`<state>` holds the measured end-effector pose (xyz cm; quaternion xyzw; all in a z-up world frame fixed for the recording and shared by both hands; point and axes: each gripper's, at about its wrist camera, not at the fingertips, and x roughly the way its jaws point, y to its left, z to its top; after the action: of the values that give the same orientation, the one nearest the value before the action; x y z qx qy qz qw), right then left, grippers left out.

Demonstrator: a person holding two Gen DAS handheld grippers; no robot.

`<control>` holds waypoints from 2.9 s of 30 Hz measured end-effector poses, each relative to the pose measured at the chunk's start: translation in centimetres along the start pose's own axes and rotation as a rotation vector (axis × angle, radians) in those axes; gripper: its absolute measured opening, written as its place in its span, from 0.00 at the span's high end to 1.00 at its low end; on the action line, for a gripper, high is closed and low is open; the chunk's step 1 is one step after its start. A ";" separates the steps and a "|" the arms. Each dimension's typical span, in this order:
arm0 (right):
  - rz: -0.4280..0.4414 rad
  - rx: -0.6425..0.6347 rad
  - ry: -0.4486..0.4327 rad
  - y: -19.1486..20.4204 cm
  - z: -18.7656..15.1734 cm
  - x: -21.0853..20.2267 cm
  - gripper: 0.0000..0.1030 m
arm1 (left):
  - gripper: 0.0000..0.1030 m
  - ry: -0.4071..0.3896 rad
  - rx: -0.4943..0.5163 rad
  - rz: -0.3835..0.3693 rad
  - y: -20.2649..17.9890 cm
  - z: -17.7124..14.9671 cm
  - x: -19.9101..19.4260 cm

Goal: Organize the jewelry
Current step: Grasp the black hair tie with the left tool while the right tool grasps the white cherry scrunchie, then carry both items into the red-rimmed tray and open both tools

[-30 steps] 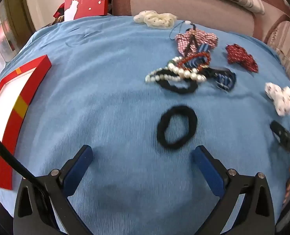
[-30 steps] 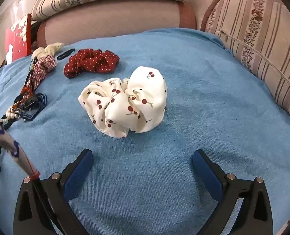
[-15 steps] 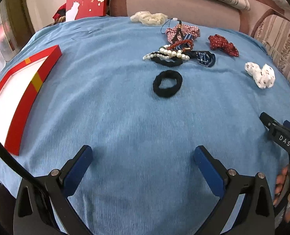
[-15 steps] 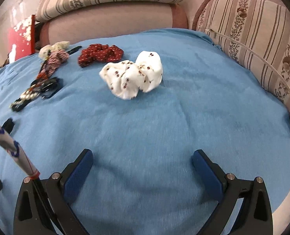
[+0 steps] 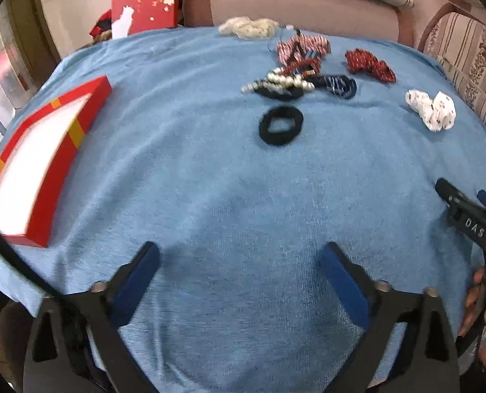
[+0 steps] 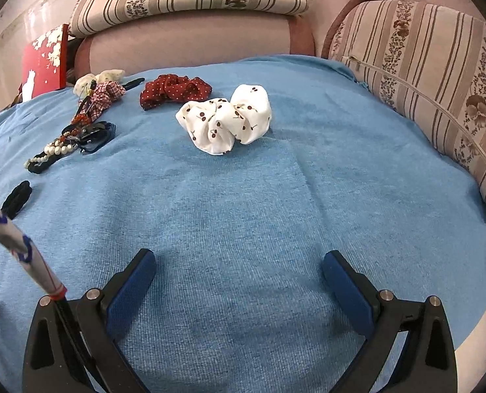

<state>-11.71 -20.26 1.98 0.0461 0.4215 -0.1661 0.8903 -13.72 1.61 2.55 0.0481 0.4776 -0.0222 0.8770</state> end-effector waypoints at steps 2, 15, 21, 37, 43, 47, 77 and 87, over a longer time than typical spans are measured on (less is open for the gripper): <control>-0.001 -0.008 0.020 0.0 0.3 0.0 0.00 | 0.13 -0.029 -0.011 -0.007 0.4 0.5 -1.1; 0.091 -0.060 0.106 0.4 3.9 -1.2 0.28 | 0.13 -0.099 -0.033 -0.052 2.6 3.5 -4.3; 0.137 -0.097 0.099 1.3 5.9 -1.1 0.28 | 0.39 -0.024 -0.048 -0.138 3.7 4.8 -2.3; 0.134 -0.056 0.101 0.3 9.9 2.9 0.25 | 0.47 0.096 -0.023 -0.314 1.9 10.4 5.3; 0.132 -0.018 0.138 0.3 10.5 5.4 0.25 | 0.47 0.140 -0.027 -0.341 1.4 10.9 7.5; 0.127 -0.006 0.154 0.3 10.8 6.5 0.38 | 0.49 0.129 -0.010 -0.329 0.6 11.0 7.7; 0.497 -0.277 0.188 18.7 8.2 -5.0 0.85 | 0.95 -0.146 -0.308 -0.034 21.6 12.1 -1.4; 0.690 -0.307 0.276 34.1 9.6 -4.3 0.84 | 0.95 -0.129 -0.442 0.084 34.1 13.6 2.4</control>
<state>4.21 10.79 9.40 0.0732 0.5170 0.2154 0.8252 1.86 34.08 9.98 -0.1268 0.4113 0.1163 0.8951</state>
